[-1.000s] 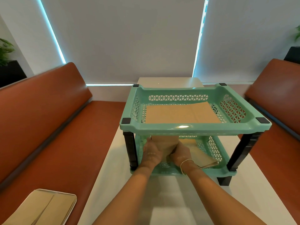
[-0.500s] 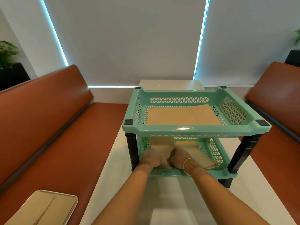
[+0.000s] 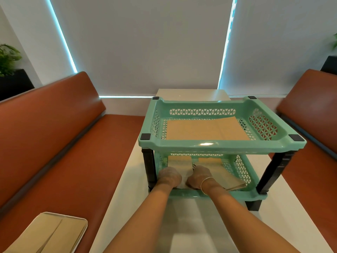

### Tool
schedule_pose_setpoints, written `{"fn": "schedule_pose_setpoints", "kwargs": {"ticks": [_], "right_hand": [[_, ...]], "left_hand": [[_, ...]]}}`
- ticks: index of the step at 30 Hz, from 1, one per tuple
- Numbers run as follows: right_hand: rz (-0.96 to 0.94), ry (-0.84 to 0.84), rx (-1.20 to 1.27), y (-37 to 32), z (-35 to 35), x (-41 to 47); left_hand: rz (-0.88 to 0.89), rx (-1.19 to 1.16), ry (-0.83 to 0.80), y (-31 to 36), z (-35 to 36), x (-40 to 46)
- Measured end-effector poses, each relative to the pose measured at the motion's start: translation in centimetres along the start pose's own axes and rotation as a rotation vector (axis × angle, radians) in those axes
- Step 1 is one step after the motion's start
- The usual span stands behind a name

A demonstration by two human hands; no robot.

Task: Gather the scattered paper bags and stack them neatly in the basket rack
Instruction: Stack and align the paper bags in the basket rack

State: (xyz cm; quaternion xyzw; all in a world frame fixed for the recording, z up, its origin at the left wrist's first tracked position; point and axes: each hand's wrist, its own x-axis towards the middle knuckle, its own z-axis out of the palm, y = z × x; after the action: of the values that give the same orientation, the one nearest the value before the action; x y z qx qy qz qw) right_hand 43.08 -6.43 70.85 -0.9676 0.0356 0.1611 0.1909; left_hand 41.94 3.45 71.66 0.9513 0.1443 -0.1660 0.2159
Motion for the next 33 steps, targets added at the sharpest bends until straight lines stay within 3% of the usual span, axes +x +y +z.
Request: {"fn": "schedule_pose_setpoints", "kwargs": {"ticks": [10, 21, 26, 30, 33], "right_hand": [[0.046, 0.055, 0.035, -0.1, 0.8, 0.4], [-0.033, 0.057, -0.086, -0.6, 1.0, 0.0], [-0.017, 0.11, 0.021, 0.2, -0.3, 0.2], [-0.004, 0.224, 0.087, 2.1, -3.6, 0.4], [0.075, 0.261, 0.121, 4.8, -5.1, 1.2]], "left_hand": [[-0.001, -0.01, 0.026, 0.0, 0.8, 0.3], [-0.067, 0.005, 0.08, 0.2, 1.9, 0.7], [-0.062, -0.009, 0.196, 1.0, 1.2, 0.2], [0.05, -0.203, 0.235, 2.4, 0.9, -0.4], [0.05, -0.391, 0.116, 4.0, 1.2, -0.6]]}}
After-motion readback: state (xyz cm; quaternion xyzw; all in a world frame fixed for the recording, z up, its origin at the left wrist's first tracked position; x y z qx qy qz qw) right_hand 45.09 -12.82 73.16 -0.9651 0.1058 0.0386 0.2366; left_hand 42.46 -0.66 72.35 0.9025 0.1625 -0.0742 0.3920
